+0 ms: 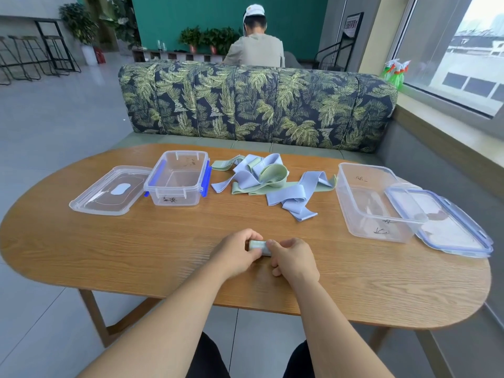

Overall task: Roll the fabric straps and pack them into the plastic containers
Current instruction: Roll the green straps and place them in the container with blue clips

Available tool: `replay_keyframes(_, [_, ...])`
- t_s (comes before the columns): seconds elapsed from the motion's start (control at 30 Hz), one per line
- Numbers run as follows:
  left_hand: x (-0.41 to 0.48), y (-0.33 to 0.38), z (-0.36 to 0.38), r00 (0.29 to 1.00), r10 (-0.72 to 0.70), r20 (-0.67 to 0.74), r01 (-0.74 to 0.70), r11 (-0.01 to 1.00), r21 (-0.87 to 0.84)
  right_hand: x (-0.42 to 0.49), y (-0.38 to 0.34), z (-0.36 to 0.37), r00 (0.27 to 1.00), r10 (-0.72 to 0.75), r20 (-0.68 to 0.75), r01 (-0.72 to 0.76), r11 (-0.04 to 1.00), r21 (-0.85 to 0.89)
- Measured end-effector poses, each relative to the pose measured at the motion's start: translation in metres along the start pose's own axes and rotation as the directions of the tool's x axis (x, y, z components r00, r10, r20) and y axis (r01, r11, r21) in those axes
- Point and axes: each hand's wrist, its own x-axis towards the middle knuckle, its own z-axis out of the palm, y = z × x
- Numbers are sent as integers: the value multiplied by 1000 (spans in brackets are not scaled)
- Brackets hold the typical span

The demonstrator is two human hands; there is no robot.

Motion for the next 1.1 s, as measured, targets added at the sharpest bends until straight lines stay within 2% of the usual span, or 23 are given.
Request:
replay_keyframes(0.1, [4, -1, -3, 999, 5, 46, -7, 999, 39, 3, -2, 0, 1000, 16, 2, -16, 1000, 9])
replay_keyframes(0.23, [7, -1, -3, 999, 20, 38, -21, 1000, 18, 1, -4, 0, 1000, 19, 2, -19, 1000, 12])
replay_keyframes(0.43, [5, 4, -19, 998, 65, 21, -65, 998, -27, 6, -12, 6, 998, -67, 10, 67, 996, -64])
replay_keyframes(0.5, [4, 6, -28, 996, 82, 19, -80, 993, -88, 9, -21, 3, 990, -114, 81, 109, 992, 71])
replay_keyframes(0.6, [0, 7, -45, 995, 102, 8, -98, 972, -215, 4, -38, -10, 942, -190, 276, 70, 917, 393])
replay_keyframes(0.7, [-4, 6, -63, 994, 114, 0, -106, 929, -354, 3, -51, -17, 889, -283, 361, 66, 858, 509])
replay_keyframes(0.9, [-8, -9, -98, 992, 116, -40, -122, 908, -401, 2, -89, 1, 853, -364, 375, 184, 880, 437])
replay_keyframes(1.1, [-2, -35, -146, 996, 78, -50, -92, 900, -426, 7, -139, 36, 781, -495, 380, 397, 864, 310])
